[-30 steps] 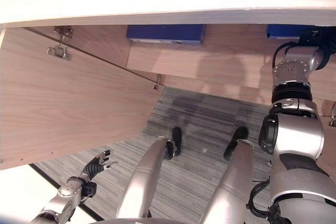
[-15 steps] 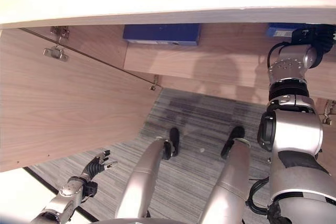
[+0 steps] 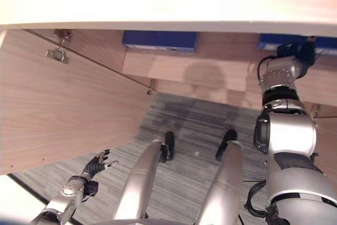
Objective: Put the empty folder in the office cabinet
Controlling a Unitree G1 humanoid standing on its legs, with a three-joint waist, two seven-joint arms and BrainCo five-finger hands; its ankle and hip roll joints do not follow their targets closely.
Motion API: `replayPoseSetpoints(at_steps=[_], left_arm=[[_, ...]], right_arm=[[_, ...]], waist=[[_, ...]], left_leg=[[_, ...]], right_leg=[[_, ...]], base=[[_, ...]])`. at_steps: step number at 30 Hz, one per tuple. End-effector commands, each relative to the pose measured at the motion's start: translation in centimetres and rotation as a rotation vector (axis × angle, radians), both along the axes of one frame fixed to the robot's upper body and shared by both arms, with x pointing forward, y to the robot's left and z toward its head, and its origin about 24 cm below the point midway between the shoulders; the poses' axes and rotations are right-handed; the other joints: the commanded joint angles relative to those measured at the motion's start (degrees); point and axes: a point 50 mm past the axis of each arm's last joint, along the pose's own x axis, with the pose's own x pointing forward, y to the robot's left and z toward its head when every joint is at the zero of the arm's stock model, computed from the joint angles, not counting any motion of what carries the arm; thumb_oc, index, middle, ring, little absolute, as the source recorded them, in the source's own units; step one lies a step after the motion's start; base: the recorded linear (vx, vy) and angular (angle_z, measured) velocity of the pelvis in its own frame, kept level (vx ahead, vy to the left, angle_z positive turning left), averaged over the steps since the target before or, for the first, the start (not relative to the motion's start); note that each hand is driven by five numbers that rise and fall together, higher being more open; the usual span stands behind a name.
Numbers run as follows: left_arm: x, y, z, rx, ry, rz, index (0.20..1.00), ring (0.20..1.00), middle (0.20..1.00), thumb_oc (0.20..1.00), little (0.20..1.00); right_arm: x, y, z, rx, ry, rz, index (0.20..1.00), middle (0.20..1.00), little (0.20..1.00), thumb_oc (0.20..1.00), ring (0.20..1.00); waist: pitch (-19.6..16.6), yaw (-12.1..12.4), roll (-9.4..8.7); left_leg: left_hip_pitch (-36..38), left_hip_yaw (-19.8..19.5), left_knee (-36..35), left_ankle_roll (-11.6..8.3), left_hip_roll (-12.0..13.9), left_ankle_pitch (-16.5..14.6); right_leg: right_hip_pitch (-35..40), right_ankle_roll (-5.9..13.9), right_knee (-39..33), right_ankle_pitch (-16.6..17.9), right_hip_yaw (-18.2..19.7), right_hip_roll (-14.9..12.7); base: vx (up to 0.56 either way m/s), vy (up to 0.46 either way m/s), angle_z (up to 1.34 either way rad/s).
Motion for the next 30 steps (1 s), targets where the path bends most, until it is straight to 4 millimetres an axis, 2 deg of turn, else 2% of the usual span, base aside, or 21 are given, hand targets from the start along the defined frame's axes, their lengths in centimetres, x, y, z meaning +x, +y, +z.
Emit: replayPoseSetpoints(at_steps=[1,2,9,17,23,26,27,28,29,30], left_arm=[[0.3,3.1,1.0,0.091,-0.031,0.063,1.000,1.000,1.000,1.000,1.000],[0.3,3.1,0.9,0.095,-0.028,0.068,1.000,1.000,1.000,1.000,1.000],[-0.3,2.9,0.1,0.097,-0.001,0.099,1.000,1.000,1.000,1.000,1.000],[-0.9,1.8,-0.7,0.061,0.022,0.090,1.000,1.000,1.000,1.000,1.000],[-0.9,1.7,-0.8,0.049,0.024,0.103,1.000,1.000,1.000,1.000,1.000],[-1.0,1.7,-0.9,0.050,0.028,0.094,1.000,1.000,1.000,1.000,1.000],[-1.1,1.7,-0.9,0.051,0.033,0.092,1.000,1.000,1.000,1.000,1.000],[-1.2,1.7,-1.0,0.055,0.036,0.088,1.000,1.000,1.000,1.000,1.000],[-1.3,1.7,-1.0,0.063,0.043,0.081,1.000,1.000,1.000,1.000,1.000],[-1.3,1.7,-1.0,0.062,0.042,0.080,1.000,1.000,1.000,1.000,1.000]], right_arm=[[-0.2,-0.2,-0.5,0.006,0.071,-0.025,1.000,1.000,1.000,1.000,1.000],[-0.2,0.3,-1.7,0.019,0.121,-0.017,1.000,1.000,1.000,1.000,1.000],[-0.4,1.2,-4.6,0.026,0.281,0.005,1.000,1.000,1.000,1.000,1.000],[-1.5,0.5,-7.0,0.049,0.361,-0.006,1.000,1.000,1.000,1.000,1.000],[-2.1,-0.1,-7.8,0.063,0.374,-0.013,1.000,1.000,1.000,1.000,1.000],[-2.5,-0.9,-7.7,0.071,0.368,-0.029,1.000,1.000,1.000,1.000,1.000],[-2.6,-1.2,-7.6,0.077,0.365,-0.038,1.000,1.000,1.000,1.000,1.000],[-2.6,-1.4,-7.4,0.084,0.357,-0.042,1.000,1.000,1.000,1.000,1.000],[-2.9,-1.9,-7.2,0.109,0.358,-0.060,1.000,1.000,1.000,1.000,1.000],[-2.9,-1.9,-7.1,0.109,0.357,-0.060,1.000,1.000,1.000,1.000,1.000]], waist=[[2.2,0.6,0.17],[2.4,0.5,-0.39],[1.9,0.7,-1.57],[0.9,1.1,-0.96],[0.6,1.5,-0.46],[0.8,1.8,0.05],[0.4,1.8,-0.02],[0.7,1.9,0.19],[0.6,1.9,0.28],[0.2,1.9,0.21]], left_leg=[[2.0,-0.4,-6.4,-0.30,1.5,0.5],[3.4,-0.5,-8.0,-0.48,1.6,0.9],[7.7,-0.8,-14.2,-1.08,1.8,3.6],[11.8,-0.6,-21.3,-1.63,1.2,6.8],[12.9,-0.6,-23.1,-1.92,1.4,7.7],[12.7,-0.1,-23.9,-1.77,1.5,9.7],[13.2,-0.6,-23.8,-2.14,1.4,8.2],[12.7,-0.1,-24.1,-1.86,1.5,9.7],[12.9,-0.1,-24.3,-1.98,1.5,9.8],[13.3,-0.6,-24.4,-2.23,1.4,8.7]], right_leg=[[8.3,3.56,0.8,-7.4,1.4,0.3],[9.8,3.70,-1.0,-6.7,0.9,0.6],[14.7,4.49,-6.9,-4.1,-0.5,0.9],[18.2,5.51,-11.9,-1.9,-1.6,0.6],[19.5,5.82,-13.3,-1.5,-2.1,0.4],[19.4,5.64,-14.0,0.3,-3.1,0.0],[19.9,6.14,-13.6,-1.3,-2.4,0.1],[19.5,5.76,-14.0,0.3,-3.1,-0.2],[19.7,5.80,-14.1,0.3,-3.2,-0.2],[20.1,6.21,-14.0,-1.0,-2.5,0.0]], base=[[0.00,-0.030,-0.09],[0.01,-0.039,-0.08],[0.00,-0.013,-0.03],[0.00,0.000,-0.01],[0.01,-0.005,0.01],[-0.04,-0.002,0.08],[0.02,-0.010,0.10],[0.03,-0.016,0.09],[0.01,-0.011,0.18],[0.12,-0.032,0.14]])
